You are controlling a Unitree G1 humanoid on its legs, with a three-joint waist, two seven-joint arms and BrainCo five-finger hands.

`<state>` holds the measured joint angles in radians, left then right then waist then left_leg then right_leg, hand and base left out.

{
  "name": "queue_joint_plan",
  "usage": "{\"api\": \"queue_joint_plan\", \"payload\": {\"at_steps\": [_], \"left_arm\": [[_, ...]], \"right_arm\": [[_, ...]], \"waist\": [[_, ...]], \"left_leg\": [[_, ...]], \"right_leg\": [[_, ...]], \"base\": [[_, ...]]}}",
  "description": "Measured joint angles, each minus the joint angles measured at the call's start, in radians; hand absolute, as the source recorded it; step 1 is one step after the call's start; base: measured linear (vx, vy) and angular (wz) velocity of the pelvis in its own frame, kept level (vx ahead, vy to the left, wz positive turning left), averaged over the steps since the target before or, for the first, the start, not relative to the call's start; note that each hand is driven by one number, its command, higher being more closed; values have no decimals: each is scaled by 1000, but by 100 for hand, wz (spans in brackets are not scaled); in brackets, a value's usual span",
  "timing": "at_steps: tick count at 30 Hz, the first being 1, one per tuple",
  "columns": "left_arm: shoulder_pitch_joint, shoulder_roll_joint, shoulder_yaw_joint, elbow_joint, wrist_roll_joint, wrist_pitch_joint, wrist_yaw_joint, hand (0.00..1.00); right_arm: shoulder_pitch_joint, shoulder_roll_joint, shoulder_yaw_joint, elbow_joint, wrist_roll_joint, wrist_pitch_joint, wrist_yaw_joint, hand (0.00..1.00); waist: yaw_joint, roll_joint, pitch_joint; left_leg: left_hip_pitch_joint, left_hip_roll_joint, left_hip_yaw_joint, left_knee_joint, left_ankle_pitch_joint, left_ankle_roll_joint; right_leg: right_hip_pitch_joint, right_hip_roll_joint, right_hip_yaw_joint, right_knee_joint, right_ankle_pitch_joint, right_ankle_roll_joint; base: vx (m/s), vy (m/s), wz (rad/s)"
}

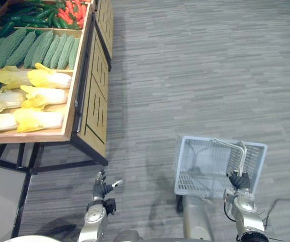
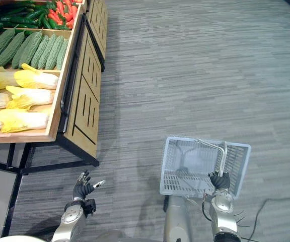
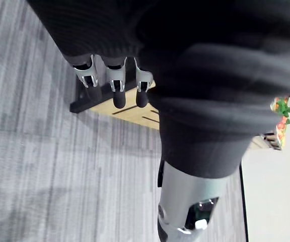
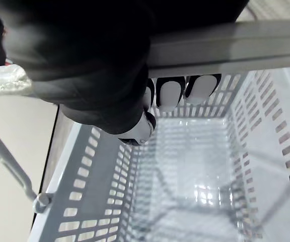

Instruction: Pick vegetable in the basket

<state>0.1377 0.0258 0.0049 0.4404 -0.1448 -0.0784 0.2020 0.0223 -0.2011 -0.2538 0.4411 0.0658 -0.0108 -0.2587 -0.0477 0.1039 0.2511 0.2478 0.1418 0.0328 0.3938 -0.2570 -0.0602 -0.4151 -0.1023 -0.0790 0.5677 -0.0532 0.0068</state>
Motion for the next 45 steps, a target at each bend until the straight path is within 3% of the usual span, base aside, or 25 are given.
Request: {"api": "queue_joint_plan", "payload": {"at_steps": [1, 2, 3, 5, 7, 9, 11, 12, 13, 16, 19, 20, 22, 24, 26, 28, 30, 31, 32, 33, 34, 37, 40, 42, 45], "left_arm": [[0, -8, 5, -3, 0, 0, 1, 0], [4, -28, 10, -19, 0, -1, 1, 0], [23, -33, 7, -54, 0, -2, 0, 0], [59, -33, 7, -101, -1, -5, -1, 0], [79, -33, 7, -150, -2, -6, -2, 0], [90, -33, 7, -202, -2, -5, -2, 0], [87, -33, 2, -251, 0, -5, -4, 0], [90, -31, -4, -303, 0, -7, -5, 0], [75, -18, -5, -331, 0, -9, -3, 0], [59, -13, -2, -429, 0, -12, 2, 0], [51, -14, -43, -501, 0, -42, -1, 0], [41, -12, -47, -533, 0, -53, 4, 0], [36, -8, -47, -574, 0, -67, 32, 0], [44, -3, -47, -612, 0, -86, 61, 0], [43, -1, -52, -640, 1, -96, 68, 0], [38, -4, -65, -650, 3, -105, 69, 0], [37, -5, -91, -668, 18, -106, 73, 0], [37, -5, -91, -668, 30, -106, 74, 0], [39, -3, -91, -672, 44, -106, 81, 0], [41, -8, -91, -668, 47, -104, 83, 0], [57, -42, -105, -667, 54, -103, 82, 0], [56, -60, -123, -669, 61, -102, 76, 0], [56, -76, -123, -669, 65, -99, 64, 0], [50, -78, -123, -669, 84, -98, 62, 0], [27, -61, -125, -630, 162, -85, 64, 0]], "right_arm": [[10, 3, -1, -6, 0, 0, -1, 100], [42, 10, -2, -24, 2, 6, 0, 100], [57, 42, -2, -49, 3, 17, -1, 100], [79, 81, -3, -74, 11, 20, -7, 100], [110, 100, -5, -102, 25, 20, -17, 100], [117, 97, -33, -112, 41, 19, -24, 100], [125, 84, -66, -112, 44, 18, -28, 100], [138, 66, -87, -104, 46, 17, -30, 100], [133, 62, -94, -54, 46, 18, -31, 100], [112, 57, -103, -16, 45, 18, -29, 100], [92, 46, -111, 50, 39, 18, -20, 100], [97, 48, -108, 82, 37, 18, -19, 100], [87, 49, -104, 107, 37, 18, -14, 100], [80, 47, -105, 106, 38, 10, -9, 100], [92, 57, -102, 92, 41, -18, -1, 100], [118, 75, -99, 58, 42, -28, 2, 100], [151, 104, -86, 22, 45, -30, 2, 100], [161, 113, -85, 13, 47, -30, 1, 100], [188, 127, -79, -1, 52, -30, -1, 100], [198, 127, -81, 5, 53, -29, -1, 100], [222, 124, -85, -19, 66, -26, -1, 100], [239, 118, -79, -37, 81, -29, 2, 100], [255, 128, -83, -42, 84, -29, 1, 100], [285, 136, -93, -67, 92, -30, 0, 100], [289, 138, -105, -56, 102, -30, 3, 100]], "waist": [[0, -1, 1], [6, 2, 10], [27, 11, 12], [50, 1, 17], [70, -9, 19], [72, -10, 18], [70, -7, 16], [64, 8, 5], [59, -30, -12], [64, -58, -20], [59, -61, -22], [51, -77, -30], [23, -79, -33], [11, -79, -33], [12, -80, -34], [10, -78, -37], [13, -92, -42], [12, -99, -44], [9, -116, -54], [12, -112, -55], [33, -80, -77], [37, -58, -85], [35, -59, -86], [35, -63, -85], [53, -68, -89]], "left_leg": [[-24, 5, -10, 69, 42, -5], [-116, 42, -11, 278, 164, -14], [-226, 113, 15, 500, 172, -23], [-345, 172, 95, 668, 120, -4], [-429, 170, 181, 642, 68, 16], [-511, 138, 277, 466, 31, 32], [-530, 96, 367, 218, 65, 21], [-510, 75, 442, 66, 146, 109], [-487, 17, 464, 15, 140, 144], [-494, -41, 436, 36, 93, 193], [-416, -111, 386, 25, 25, 194], [-367, -159, 340, -6, 14, 200], [-324, -182, 276, -29, 8, 207], [-266, -183, 228, -63, 9, 206], [-212, -175, 167, -79, 10, 202], [-198, -157, 111, -59, -4, 172], [-211, -131, 42, 11, -48, 112], [-221, -128, 30, 36, -67, 95], [-240, -117, 6, 80, -124, 61], [-237, -101, -8, 90, -139, 44], [-250, -52, -20, 94, -142, 32], [-269, 8, 10, 96, -107, -16], [-274, 76, 139, 101, -81, 11], [-260, 144, 369, 94, -59, 54], [-244, 122, 436, 13, -10, 8]], "right_leg": [[32, -7, -27, 6, -35, -6], [110, -15, -71, -28, -72, -14], [200, 0, -112, -89, -88, -27], [330, 19, -152, -188, -92, -32], [424, 15, -183, -269, -94, -31], [486, 0, -227, -312, -109, -6], [537, -19, -272, -319, -136, 35], [566, -18, -302, -315, -164, 69], [578, -58, -311, -313, -185, 86], [605, -94, -316, -322, -184, 100], [589, -180, -321, -67, -158, 148], [503, -247, -267, 184, -93, 157], [389, -235, -177, 396, -153, 130], [310, -179, -126, 409, -205, 110], [245, -106, -69, 290, -258, 79], [202, -32, 32, 149, -261, 72], [164, 33, 174, -7, -240, 68], [166, 31, 191, -49, -219, 63], [174, 27, 180, -68, -125, 84], [175, 34, 159, -38, -139, 72], [185, 45, 83, -30, -168, 41], [219, 44, -21, -33, -189, 0], [281, 35, -120, -84, -190, -15], [321, 11, -196, -120, -187, -20], [321, -10, -211, -146, -174, -2]], "base": [[658, -341, 92], [505, -221, 93], [584, -258, 79], [386, -124, 42], [384, -58, 48], [420, 54, 66], [374, 125, 72], [404, 147, 93], [403, 151, 87], [395, 148, 58], [343, 161, 70], [276, 93, 84], [363, 42, 105], [308, -34, 85], [321, -131, 96], [290, -231, 104], [259, -311, 118], [213, -363, 139], [120, -230, 113], [295, -503, 134], [211, -326, 91], [175, -297, 91], [90, -229, 110], [13, -106, 109], [-54, 17, 42]]}}
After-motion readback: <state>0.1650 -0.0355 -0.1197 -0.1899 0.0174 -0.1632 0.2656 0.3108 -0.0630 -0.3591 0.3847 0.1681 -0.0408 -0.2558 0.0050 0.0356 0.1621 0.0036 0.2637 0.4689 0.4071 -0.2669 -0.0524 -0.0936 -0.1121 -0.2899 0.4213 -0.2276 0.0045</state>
